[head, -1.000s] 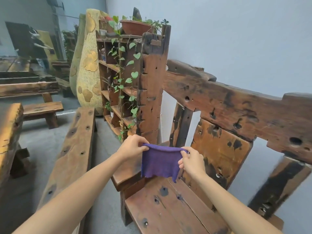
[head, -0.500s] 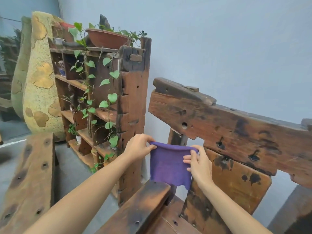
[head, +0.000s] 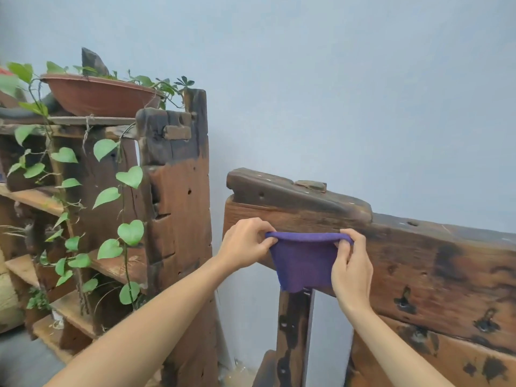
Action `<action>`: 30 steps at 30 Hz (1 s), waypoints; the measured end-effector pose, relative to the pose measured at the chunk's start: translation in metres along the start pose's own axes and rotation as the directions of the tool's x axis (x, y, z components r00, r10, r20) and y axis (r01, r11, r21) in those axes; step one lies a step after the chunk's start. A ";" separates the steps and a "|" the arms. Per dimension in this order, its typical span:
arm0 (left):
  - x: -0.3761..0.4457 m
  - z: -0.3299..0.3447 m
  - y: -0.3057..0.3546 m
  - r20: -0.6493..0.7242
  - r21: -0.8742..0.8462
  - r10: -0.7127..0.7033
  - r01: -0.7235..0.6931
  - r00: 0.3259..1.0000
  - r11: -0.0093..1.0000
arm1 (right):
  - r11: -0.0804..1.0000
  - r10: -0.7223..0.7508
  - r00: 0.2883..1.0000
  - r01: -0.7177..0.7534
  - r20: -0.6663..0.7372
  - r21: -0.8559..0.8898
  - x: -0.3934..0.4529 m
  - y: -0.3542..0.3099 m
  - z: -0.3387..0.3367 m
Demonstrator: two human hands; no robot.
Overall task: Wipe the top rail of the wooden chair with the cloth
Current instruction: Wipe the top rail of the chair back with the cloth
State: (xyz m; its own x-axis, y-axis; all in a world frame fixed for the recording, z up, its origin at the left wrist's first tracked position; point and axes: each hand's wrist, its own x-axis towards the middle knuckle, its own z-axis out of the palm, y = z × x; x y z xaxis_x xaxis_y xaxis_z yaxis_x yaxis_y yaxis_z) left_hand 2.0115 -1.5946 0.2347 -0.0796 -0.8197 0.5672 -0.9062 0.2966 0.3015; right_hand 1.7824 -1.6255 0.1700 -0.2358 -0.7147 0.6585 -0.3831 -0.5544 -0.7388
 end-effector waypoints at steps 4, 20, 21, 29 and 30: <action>0.035 0.007 -0.037 -0.024 -0.035 0.030 -0.030 0.999 0.999 | 0.991 -0.111 0.994 0.110 -0.004 -0.079 0.026 0.006 0.037; 0.092 0.018 -0.241 -0.078 -0.226 -0.094 0.074 0.993 0.971 | 0.597 -0.266 0.957 0.256 0.113 -0.761 0.019 -0.003 0.314; 0.096 0.021 -0.253 -0.086 -0.273 -0.116 0.088 0.990 0.958 | 0.572 -0.303 0.947 0.270 0.107 -0.775 0.024 -0.007 0.328; 0.136 0.040 -0.280 -0.099 -0.533 -0.103 0.035 0.990 0.846 | 0.268 -0.617 0.710 0.595 0.339 -0.758 0.077 -0.041 0.332; 0.145 0.040 -0.275 -0.137 -0.566 -0.099 0.004 0.986 0.824 | 0.268 -0.624 0.699 0.612 0.350 -0.744 0.087 -0.050 0.331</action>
State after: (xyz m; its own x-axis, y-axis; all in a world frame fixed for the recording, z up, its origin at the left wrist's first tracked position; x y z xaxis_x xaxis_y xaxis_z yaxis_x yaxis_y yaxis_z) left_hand 2.2327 -1.8145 0.2033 0.0678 -0.7702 0.6342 -0.5122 0.5187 0.6846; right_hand 2.0767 -1.8012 0.2173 0.3870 -0.3026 0.8710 -0.9114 -0.2687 0.3116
